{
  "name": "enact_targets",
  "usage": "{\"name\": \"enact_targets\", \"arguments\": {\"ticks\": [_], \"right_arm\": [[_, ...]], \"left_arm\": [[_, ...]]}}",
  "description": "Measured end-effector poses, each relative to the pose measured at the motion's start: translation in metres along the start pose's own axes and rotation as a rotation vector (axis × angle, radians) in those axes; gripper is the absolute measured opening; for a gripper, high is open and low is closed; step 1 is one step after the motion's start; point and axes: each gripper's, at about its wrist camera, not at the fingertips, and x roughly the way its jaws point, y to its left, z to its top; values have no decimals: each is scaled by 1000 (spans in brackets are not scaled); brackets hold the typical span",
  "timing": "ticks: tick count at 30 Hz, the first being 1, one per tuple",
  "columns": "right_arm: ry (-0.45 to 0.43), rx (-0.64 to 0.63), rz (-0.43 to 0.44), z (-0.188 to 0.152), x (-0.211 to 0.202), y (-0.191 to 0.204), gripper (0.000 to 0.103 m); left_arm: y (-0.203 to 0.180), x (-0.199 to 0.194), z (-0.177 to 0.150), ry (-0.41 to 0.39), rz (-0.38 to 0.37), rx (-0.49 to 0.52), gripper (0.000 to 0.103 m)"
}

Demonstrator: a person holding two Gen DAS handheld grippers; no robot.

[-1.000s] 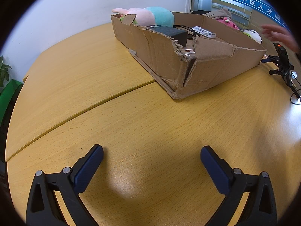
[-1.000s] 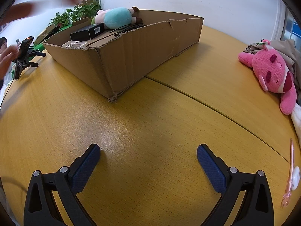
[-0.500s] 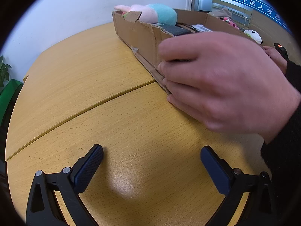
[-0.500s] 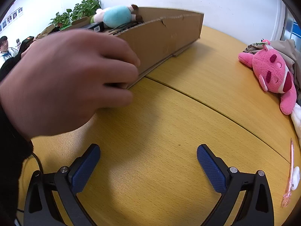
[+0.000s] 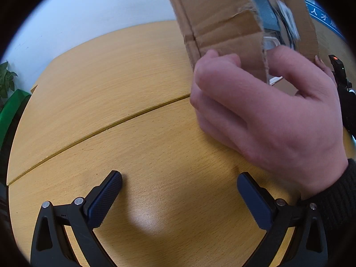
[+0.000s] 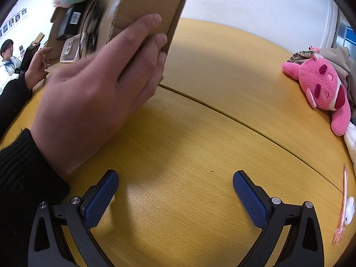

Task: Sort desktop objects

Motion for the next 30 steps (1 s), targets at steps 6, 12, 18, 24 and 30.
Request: {"name": "enact_targets", "arguments": {"ticks": [6, 12, 18, 24, 30], "right_arm": [[0, -1, -1, 0, 0, 0, 103], [-1, 0, -2, 0, 0, 0, 103], [-1, 1, -2, 0, 0, 1, 103], [-1, 1, -3, 0, 1, 1, 103], [-1, 1, -3, 0, 1, 1, 103]], "left_arm": [[1, 0, -1, 0, 0, 0, 103], [1, 2, -1, 0, -1, -1, 103], [0, 6, -1, -1, 0, -1, 103], [0, 12, -1, 0, 0, -1, 103], [0, 20, -2, 0, 0, -1, 103]]}}
